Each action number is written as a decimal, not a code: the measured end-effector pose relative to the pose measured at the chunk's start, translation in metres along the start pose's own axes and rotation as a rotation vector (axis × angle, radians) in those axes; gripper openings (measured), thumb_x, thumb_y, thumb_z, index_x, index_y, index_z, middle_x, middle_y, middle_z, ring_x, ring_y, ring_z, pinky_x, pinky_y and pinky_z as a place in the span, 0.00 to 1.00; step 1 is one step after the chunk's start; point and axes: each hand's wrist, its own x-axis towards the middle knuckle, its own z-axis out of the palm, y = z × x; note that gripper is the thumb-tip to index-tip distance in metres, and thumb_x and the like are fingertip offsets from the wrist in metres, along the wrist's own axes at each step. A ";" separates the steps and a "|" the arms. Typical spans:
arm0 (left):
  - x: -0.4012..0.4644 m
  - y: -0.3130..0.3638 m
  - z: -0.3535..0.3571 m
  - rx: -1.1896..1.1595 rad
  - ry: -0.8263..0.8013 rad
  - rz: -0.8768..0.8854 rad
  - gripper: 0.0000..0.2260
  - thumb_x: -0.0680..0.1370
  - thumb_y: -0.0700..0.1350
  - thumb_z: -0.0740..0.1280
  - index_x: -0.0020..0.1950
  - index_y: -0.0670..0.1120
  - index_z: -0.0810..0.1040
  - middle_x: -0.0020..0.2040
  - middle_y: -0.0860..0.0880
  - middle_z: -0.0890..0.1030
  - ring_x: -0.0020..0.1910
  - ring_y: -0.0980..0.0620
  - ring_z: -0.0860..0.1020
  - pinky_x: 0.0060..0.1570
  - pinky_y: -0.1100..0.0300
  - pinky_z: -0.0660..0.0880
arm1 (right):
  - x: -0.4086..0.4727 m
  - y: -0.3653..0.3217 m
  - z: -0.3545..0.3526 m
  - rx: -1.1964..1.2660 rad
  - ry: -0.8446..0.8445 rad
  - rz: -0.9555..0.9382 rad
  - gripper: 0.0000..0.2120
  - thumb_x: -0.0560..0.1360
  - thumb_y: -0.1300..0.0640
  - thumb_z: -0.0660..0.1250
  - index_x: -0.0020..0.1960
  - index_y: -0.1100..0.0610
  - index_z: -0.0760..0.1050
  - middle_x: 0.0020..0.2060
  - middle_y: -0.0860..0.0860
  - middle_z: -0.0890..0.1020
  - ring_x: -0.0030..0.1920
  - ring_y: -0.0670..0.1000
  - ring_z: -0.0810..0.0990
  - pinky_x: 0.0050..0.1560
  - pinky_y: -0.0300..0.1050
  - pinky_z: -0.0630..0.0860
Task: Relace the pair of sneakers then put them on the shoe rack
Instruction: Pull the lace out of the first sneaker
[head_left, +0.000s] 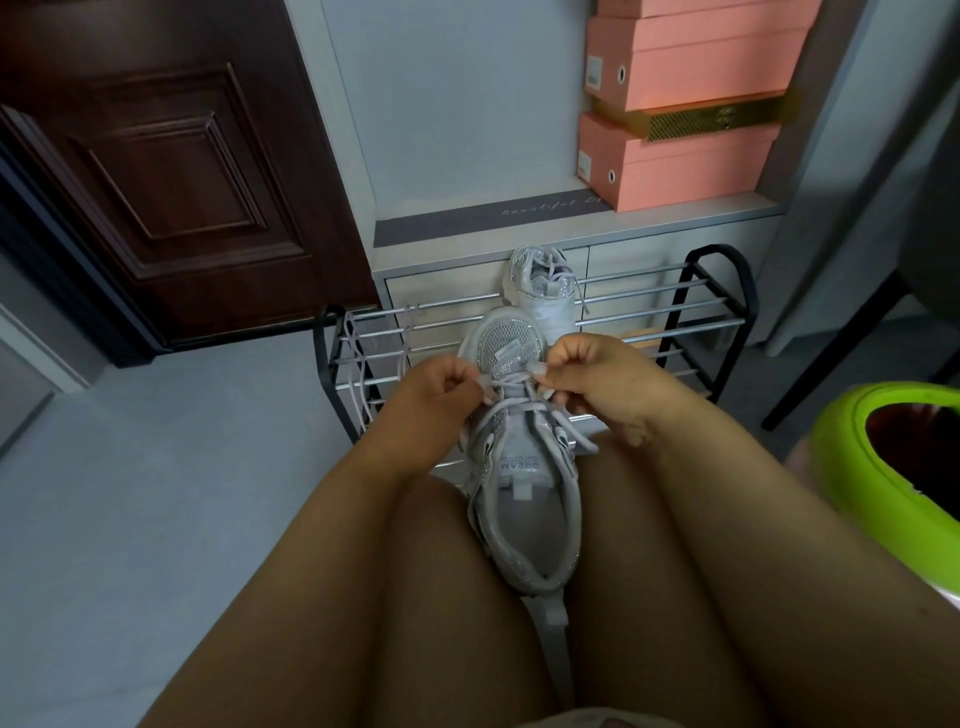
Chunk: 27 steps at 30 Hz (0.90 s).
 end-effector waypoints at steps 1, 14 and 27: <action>0.000 0.001 -0.001 -0.009 -0.024 -0.003 0.06 0.78 0.42 0.64 0.44 0.41 0.77 0.38 0.45 0.79 0.36 0.51 0.75 0.43 0.55 0.75 | 0.000 0.000 -0.001 0.033 -0.008 0.016 0.13 0.74 0.61 0.69 0.33 0.56 0.69 0.27 0.53 0.73 0.26 0.46 0.66 0.25 0.35 0.63; -0.006 -0.021 -0.024 -0.768 -0.006 -0.138 0.15 0.77 0.43 0.63 0.30 0.47 0.76 0.22 0.51 0.73 0.33 0.52 0.77 0.53 0.52 0.75 | -0.004 0.014 -0.040 0.641 -0.090 0.021 0.20 0.50 0.54 0.83 0.36 0.53 0.75 0.19 0.45 0.67 0.26 0.45 0.74 0.40 0.42 0.77; -0.006 -0.022 -0.038 -0.703 0.076 -0.088 0.07 0.79 0.41 0.63 0.41 0.47 0.72 0.27 0.49 0.71 0.21 0.57 0.62 0.21 0.68 0.59 | -0.011 0.004 -0.037 0.708 -0.013 -0.010 0.10 0.67 0.68 0.64 0.40 0.54 0.68 0.21 0.46 0.70 0.19 0.42 0.60 0.26 0.34 0.65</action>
